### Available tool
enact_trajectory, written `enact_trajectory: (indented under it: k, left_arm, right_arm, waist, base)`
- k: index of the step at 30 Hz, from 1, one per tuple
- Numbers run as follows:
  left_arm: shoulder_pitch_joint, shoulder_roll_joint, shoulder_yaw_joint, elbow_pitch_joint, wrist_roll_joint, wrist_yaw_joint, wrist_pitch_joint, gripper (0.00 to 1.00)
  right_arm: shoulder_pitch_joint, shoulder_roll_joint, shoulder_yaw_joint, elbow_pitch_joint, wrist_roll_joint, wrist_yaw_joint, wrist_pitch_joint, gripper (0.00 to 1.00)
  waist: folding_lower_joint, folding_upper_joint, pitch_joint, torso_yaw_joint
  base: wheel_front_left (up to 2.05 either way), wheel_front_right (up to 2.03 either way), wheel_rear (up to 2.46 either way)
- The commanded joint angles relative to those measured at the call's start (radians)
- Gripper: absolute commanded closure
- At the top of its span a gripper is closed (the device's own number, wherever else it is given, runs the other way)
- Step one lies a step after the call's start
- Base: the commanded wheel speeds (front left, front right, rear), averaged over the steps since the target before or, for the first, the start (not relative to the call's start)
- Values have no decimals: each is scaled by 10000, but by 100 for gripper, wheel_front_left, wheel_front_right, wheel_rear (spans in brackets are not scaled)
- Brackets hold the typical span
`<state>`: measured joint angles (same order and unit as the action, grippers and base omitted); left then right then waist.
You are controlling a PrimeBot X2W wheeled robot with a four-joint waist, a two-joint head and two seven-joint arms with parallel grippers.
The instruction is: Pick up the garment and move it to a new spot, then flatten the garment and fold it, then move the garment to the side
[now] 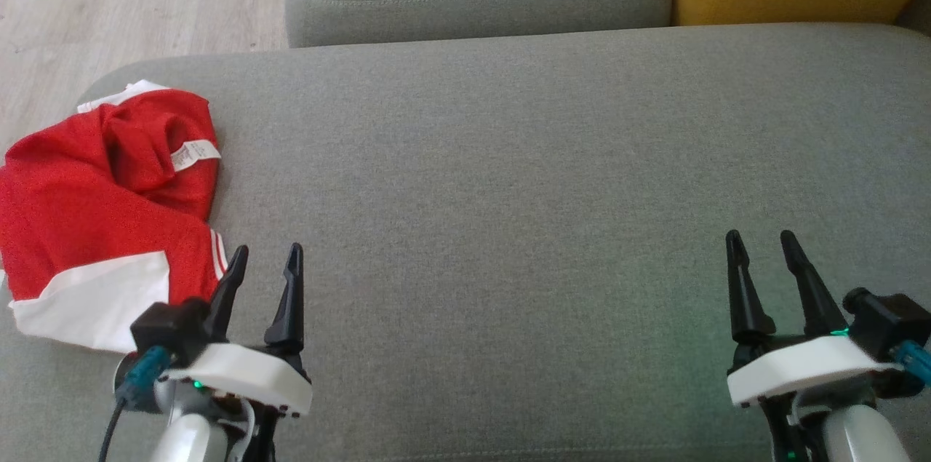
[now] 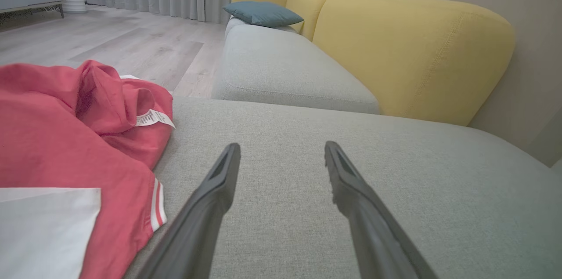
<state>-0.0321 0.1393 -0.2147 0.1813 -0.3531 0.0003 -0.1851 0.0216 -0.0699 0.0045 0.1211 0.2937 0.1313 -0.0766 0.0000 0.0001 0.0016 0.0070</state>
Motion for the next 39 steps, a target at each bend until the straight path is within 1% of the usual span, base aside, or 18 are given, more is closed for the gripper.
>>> enact_trajectory:
  k: [1,4,10,22,39]
  left_arm:
    - [-447,187,228,-297,285,15,-157,0]
    - [-457,172,206,-224,640,-15,-274,0]
    - [-459,104,200,-126,1190,-33,-449,0]
    - [-452,-9,229,-25,2294,-69,-766,0]
    - [-468,-240,548,150,2250,-280,-766,0]
  right_arm:
    - [-237,9,241,-424,-318,-5,-132,0]
    - [-210,27,282,-440,-842,-5,-190,0]
    - [-187,69,280,-434,-1442,-5,-267,0]
    - [-90,152,220,-497,-2107,-6,-416,0]
    - [-86,190,110,-344,-1750,-6,-367,0]
  waist:
    - [0,-1,3,1]
    - [0,-1,14,7]
    - [0,-1,16,15]
    - [0,-1,12,54]
    - [0,-1,-5,121]
  base:
    - [0,0,0]
    - [0,0,0]
    - [0,0,0]
    - [0,0,0]
    - [0,0,0]
